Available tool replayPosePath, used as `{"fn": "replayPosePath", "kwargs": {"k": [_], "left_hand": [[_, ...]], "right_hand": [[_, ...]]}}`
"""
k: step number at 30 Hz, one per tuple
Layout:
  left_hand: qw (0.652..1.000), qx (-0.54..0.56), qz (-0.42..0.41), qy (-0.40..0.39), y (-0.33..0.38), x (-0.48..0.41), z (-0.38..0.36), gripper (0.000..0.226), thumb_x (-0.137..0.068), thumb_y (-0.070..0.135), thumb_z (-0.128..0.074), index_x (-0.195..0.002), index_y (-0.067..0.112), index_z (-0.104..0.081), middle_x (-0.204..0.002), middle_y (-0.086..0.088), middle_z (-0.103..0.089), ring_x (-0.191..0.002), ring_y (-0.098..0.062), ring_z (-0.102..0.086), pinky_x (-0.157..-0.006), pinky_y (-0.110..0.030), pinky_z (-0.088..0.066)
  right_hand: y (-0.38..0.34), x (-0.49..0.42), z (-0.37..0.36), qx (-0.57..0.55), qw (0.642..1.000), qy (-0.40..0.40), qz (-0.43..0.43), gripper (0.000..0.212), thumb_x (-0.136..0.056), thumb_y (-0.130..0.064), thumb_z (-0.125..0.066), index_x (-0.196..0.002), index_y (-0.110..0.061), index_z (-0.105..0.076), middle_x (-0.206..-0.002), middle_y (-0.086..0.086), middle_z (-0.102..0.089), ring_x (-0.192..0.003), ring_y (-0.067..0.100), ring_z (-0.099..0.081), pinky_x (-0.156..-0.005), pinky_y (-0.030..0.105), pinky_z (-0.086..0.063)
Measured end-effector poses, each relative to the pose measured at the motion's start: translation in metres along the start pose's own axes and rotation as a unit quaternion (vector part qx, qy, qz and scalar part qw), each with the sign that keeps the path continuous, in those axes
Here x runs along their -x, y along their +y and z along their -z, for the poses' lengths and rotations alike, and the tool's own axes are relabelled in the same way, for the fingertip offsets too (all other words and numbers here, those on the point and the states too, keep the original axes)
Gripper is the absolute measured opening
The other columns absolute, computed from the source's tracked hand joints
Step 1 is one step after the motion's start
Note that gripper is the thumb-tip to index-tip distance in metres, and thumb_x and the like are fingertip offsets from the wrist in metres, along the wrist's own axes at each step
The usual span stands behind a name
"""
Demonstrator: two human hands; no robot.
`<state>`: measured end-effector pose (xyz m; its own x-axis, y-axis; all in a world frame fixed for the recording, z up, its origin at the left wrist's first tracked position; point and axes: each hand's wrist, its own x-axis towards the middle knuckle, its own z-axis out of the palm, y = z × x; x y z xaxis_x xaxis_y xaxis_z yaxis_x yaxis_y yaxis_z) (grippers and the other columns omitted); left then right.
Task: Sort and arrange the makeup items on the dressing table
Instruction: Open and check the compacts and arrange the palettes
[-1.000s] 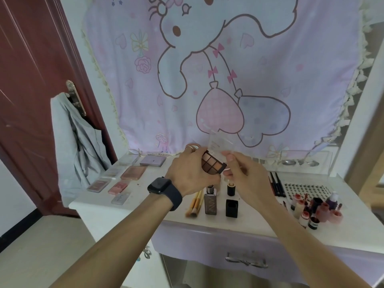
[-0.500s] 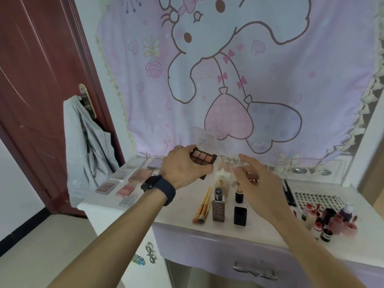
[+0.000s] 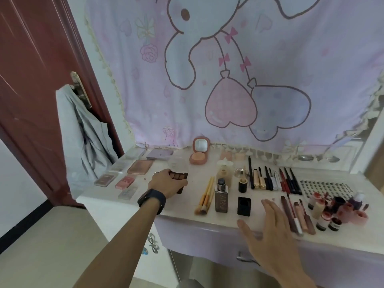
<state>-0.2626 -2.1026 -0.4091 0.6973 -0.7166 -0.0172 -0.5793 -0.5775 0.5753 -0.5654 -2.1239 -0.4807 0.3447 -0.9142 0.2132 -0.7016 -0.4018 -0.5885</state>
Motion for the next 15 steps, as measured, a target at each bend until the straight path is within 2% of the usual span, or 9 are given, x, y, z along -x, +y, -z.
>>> {"fn": "replayPosePath", "kwargs": {"k": [2,5,8,10,15], "left_hand": [[0.999,-0.028,0.008,-0.02,0.001,-0.005,-0.014,0.057,-0.056,0.063,-0.062,-0.097,0.023,-0.062,-0.1,0.0,-0.065,-0.089,-0.02,-0.061,-0.071,-0.03,-0.053],[0.996,-0.083,0.008,-0.032,0.002,-0.014,-0.032,0.056,-0.06,0.066,-0.06,-0.094,0.022,-0.061,-0.1,-0.004,-0.064,-0.095,-0.025,-0.057,-0.077,-0.035,-0.053],[0.995,-0.102,0.004,-0.017,0.006,-0.021,-0.044,0.053,-0.066,0.065,-0.061,-0.094,0.02,-0.058,-0.1,-0.006,-0.058,-0.096,-0.027,-0.051,-0.071,-0.033,-0.042],[0.994,-0.106,0.005,-0.011,0.011,-0.027,-0.049,0.053,-0.07,0.063,-0.063,-0.099,0.019,-0.057,-0.1,-0.007,-0.051,-0.098,-0.028,-0.048,-0.074,-0.034,-0.039],[0.997,-0.071,0.014,0.001,0.013,-0.037,-0.062,0.054,-0.075,0.058,-0.067,-0.108,0.017,-0.059,-0.118,-0.012,-0.048,-0.112,-0.03,-0.043,-0.085,-0.035,-0.039]], "right_hand": [[0.003,-0.002,-0.005,0.046,0.999,0.003,0.005,0.106,-0.078,-0.087,-0.028,-0.157,-0.017,-0.017,-0.165,0.0,-0.015,-0.153,0.016,-0.011,-0.117,0.033,-0.015],[0.006,-0.005,-0.01,0.117,0.993,0.013,0.013,0.103,-0.082,-0.086,-0.026,-0.155,-0.013,-0.025,-0.164,0.004,-0.024,-0.153,0.019,-0.018,-0.113,0.03,-0.012],[0.01,-0.007,-0.013,0.166,0.986,0.023,0.018,0.098,-0.088,-0.082,-0.029,-0.146,-0.005,-0.045,-0.154,0.011,-0.045,-0.145,0.025,-0.039,-0.114,0.033,-0.02],[0.014,-0.007,-0.017,0.181,0.983,0.031,0.024,0.093,-0.089,-0.077,-0.033,-0.136,-0.001,-0.058,-0.142,0.015,-0.057,-0.134,0.029,-0.052,-0.112,0.038,-0.028],[0.018,-0.007,-0.023,0.201,0.977,0.051,0.046,0.086,-0.09,-0.07,-0.037,-0.127,0.002,-0.065,-0.133,0.017,-0.064,-0.125,0.031,-0.06,-0.109,0.042,-0.036]]}}
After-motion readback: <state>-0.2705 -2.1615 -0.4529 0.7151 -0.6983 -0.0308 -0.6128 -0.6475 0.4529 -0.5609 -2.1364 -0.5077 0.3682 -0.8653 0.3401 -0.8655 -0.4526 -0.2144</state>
